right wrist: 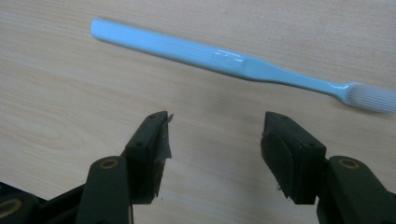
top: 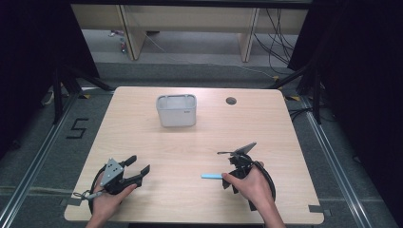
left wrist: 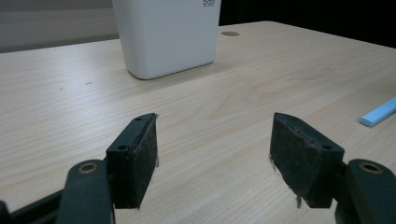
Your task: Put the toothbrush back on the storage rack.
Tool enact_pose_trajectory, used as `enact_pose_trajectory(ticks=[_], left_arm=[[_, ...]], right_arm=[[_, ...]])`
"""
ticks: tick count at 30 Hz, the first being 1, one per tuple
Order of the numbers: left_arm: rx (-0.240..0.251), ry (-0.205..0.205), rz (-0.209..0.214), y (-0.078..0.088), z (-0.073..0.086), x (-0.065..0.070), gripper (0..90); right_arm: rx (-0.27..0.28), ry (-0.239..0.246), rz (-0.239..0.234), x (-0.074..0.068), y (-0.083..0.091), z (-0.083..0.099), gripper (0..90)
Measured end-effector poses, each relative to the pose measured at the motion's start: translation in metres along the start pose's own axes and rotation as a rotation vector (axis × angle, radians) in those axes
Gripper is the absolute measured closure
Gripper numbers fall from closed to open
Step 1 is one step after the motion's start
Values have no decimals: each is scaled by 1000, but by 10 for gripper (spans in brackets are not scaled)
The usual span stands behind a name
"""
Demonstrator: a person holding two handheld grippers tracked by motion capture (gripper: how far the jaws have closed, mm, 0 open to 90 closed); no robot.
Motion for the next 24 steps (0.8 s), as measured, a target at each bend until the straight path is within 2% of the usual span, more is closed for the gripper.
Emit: enact_pose_trajectory(ticks=[2, 3, 4, 5, 8, 9, 12, 13, 14, 15, 17, 19, 20, 21, 22, 23, 24], left_arm=[[-4, 3, -2, 0, 0, 0, 318], [-4, 3, -2, 0, 0, 0, 318], [-1, 5, 0, -1, 0, 0, 317], [-8, 5, -1, -1, 0, -1, 317], [6, 13, 3, -2, 0, -1, 317], [5, 10, 3, -2, 0, -1, 317], [-13, 2, 1, -2, 0, 0, 317], [-14, -2, 2, -3, 0, 1, 317], [-16, -3, 4, -3, 0, 1, 317], [-16, -3, 4, -3, 0, 1, 317], [-15, -9, 10, -3, 0, 2, 317], [-10, -9, 10, -3, 0, 2, 316], [-9, -7, 12, -3, 0, 1, 316], [-12, -4, 10, -3, 0, 1, 316], [-12, -3, 10, -3, 0, 1, 316], [-14, -4, 11, -3, 0, 1, 316], [-14, -6, 11, -3, 0, 1, 316]], right_arm=[[-5, -35, 5, -2, -2, -3, 424], [-5, -35, 5, -2, -2, -3, 424], [-5, -92, 5, -6, -3, -6, 424], [-13, -60, -2, -3, -3, -8, 424], [-9, -63, -8, -4, -4, -11, 424], [-18, -77, -16, -5, -6, -14, 424], [-15, -106, 4, -5, -7, -17, 424], [1, -120, 9, -6, -8, -19, 424], [-33, -212, 8, -12, -5, -22, 424], [-33, -212, 8, -12, -5, -22, 424], [-25, -252, 38, -13, -7, -27, 413], [-8, -248, 31, -13, -8, -28, 407], [-32, -310, 32, -17, -8, -29, 400], [-12, -256, 35, -13, -10, -29, 395], [-26, -330, 31, -18, -10, -30, 395], [-18, -288, 48, -15, -11, -30, 392], [-18, -238, 39, -10, -12, -29, 385]])
Point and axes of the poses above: each handheld gripper's, and its own axes: y roughly backward along the jaws, z roughly out of its underside, x roughly to its right, the point moved 2 cm from there along -y, roughly forward along the jaws, and after that the axes turned 12 degrees about x, right-handed, at the moved point
